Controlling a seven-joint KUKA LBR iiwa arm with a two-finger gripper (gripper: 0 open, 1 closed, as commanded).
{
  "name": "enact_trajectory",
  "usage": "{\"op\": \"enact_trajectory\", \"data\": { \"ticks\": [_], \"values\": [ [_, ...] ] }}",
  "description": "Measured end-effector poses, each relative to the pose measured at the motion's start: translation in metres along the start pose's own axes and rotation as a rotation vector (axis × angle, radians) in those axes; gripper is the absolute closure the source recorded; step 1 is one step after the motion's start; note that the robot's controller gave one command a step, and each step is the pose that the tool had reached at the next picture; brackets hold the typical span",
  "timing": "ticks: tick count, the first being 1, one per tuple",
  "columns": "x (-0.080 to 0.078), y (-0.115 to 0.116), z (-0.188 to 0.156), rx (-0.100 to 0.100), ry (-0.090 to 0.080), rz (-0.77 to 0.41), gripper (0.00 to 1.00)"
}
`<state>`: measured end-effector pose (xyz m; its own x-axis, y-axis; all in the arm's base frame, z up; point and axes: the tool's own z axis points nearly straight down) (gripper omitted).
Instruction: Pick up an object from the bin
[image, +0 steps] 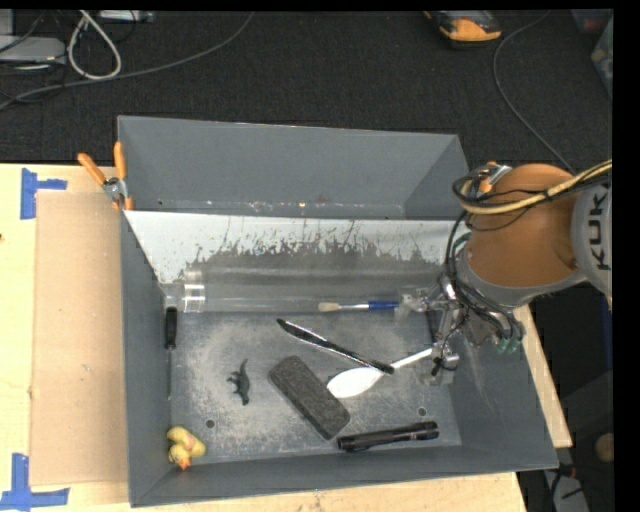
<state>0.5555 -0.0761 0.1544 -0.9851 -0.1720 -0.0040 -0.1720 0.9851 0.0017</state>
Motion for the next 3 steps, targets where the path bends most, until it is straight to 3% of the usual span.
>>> {"op": "enact_trajectory", "data": {
  "ticks": [1,2,3],
  "values": [
    [-0.0193,-0.0119,0.0881,0.000,-0.003,-0.202,0.00],
    [-0.0128,-0.0037,0.0846,0.001,-0.005,-0.264,1.00],
    [-0.0128,-0.0037,0.0846,0.001,-0.005,-0.264,1.00]
  ]
}}
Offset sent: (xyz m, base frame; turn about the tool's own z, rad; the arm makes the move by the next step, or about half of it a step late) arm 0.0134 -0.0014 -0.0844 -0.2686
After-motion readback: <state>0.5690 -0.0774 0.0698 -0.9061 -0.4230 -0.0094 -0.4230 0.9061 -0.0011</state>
